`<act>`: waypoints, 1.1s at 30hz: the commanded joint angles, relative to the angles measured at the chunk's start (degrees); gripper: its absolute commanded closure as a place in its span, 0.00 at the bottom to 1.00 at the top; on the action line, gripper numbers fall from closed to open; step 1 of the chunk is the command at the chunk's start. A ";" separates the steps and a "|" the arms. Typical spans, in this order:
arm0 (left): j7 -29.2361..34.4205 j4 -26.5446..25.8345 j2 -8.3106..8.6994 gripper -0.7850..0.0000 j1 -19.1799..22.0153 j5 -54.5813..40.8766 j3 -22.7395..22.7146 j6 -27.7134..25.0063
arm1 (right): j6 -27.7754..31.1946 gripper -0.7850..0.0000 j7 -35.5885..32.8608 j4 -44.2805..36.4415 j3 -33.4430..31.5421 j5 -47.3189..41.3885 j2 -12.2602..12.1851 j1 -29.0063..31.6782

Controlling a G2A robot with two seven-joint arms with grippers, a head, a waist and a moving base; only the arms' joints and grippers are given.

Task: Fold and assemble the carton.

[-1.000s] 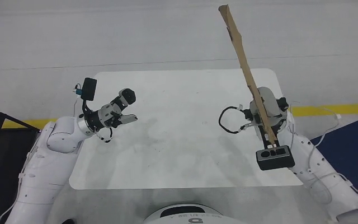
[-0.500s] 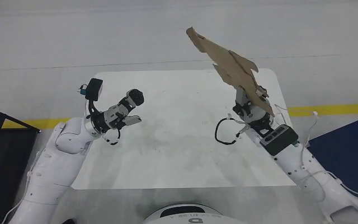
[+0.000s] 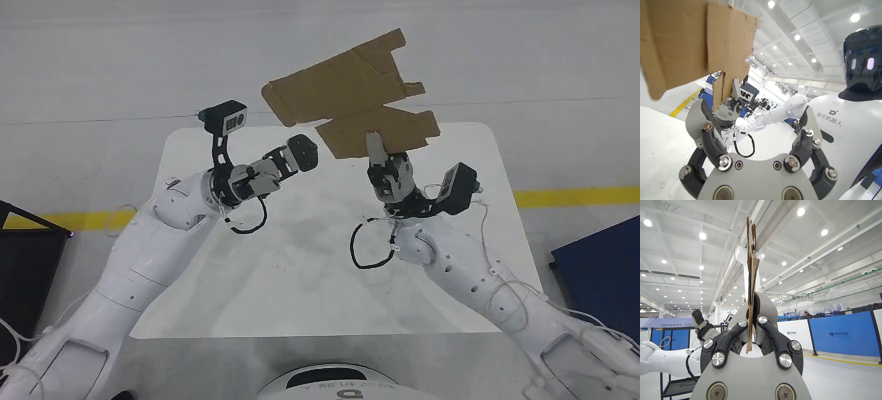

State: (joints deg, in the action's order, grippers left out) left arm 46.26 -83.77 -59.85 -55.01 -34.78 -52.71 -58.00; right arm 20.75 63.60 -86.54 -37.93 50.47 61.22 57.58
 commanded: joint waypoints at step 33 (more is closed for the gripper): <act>0.02 9.53 -9.34 1.00 0.04 17.55 -8.87 0.00 | 10.99 1.00 -13.14 3.98 -2.16 -15.77 6.42 2.10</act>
State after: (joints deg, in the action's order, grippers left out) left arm 46.28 -74.49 -68.96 -55.02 -17.20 -61.42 -58.00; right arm 31.61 50.76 -82.70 -39.97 34.60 67.42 59.63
